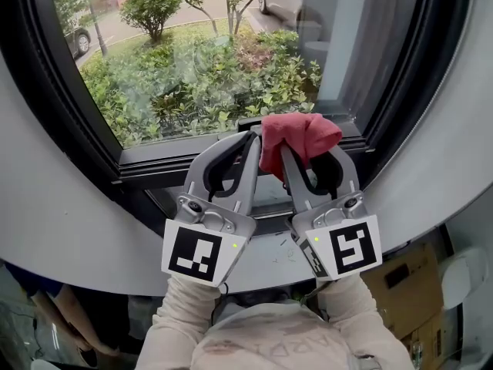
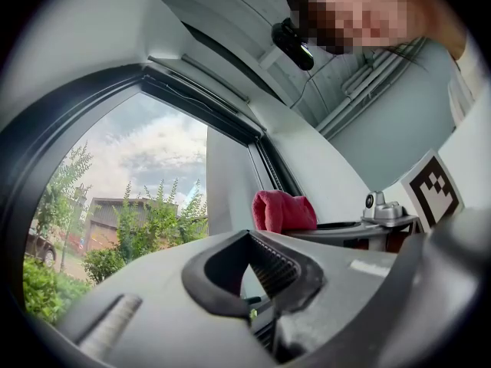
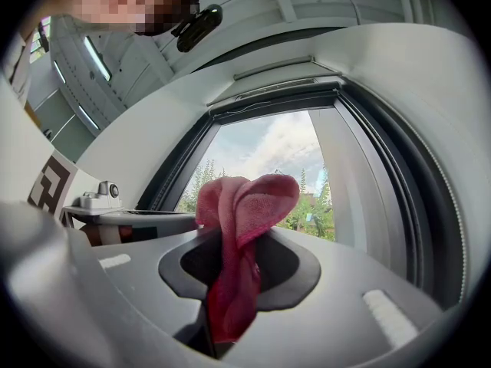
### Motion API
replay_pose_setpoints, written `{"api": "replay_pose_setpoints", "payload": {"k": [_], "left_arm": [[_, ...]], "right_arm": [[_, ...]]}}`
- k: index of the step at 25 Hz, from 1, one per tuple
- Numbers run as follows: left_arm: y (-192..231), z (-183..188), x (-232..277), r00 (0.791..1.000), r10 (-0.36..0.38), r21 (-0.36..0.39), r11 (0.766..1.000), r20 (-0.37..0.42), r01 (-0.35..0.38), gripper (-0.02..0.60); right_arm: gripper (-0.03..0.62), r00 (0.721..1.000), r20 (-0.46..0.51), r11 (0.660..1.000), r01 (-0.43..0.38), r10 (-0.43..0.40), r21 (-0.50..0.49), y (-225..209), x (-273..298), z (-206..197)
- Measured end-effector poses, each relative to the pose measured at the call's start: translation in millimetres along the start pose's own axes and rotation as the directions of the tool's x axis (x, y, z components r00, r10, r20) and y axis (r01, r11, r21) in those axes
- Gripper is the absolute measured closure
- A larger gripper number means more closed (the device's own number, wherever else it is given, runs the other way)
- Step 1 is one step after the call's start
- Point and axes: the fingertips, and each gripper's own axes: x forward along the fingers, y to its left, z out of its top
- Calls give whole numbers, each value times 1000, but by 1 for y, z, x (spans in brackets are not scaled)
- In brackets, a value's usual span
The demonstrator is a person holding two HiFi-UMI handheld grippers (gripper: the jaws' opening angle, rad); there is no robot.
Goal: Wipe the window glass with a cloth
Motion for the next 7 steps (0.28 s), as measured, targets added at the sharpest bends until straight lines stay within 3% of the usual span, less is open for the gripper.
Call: {"api": "replay_pose_setpoints", "payload": {"k": [7], "left_arm": [[2, 0, -4, 1000, 0, 0, 1000, 8, 0, 580]], "right_arm": [[470, 1000, 4, 1000, -9, 9, 1, 7, 0, 0]]}}
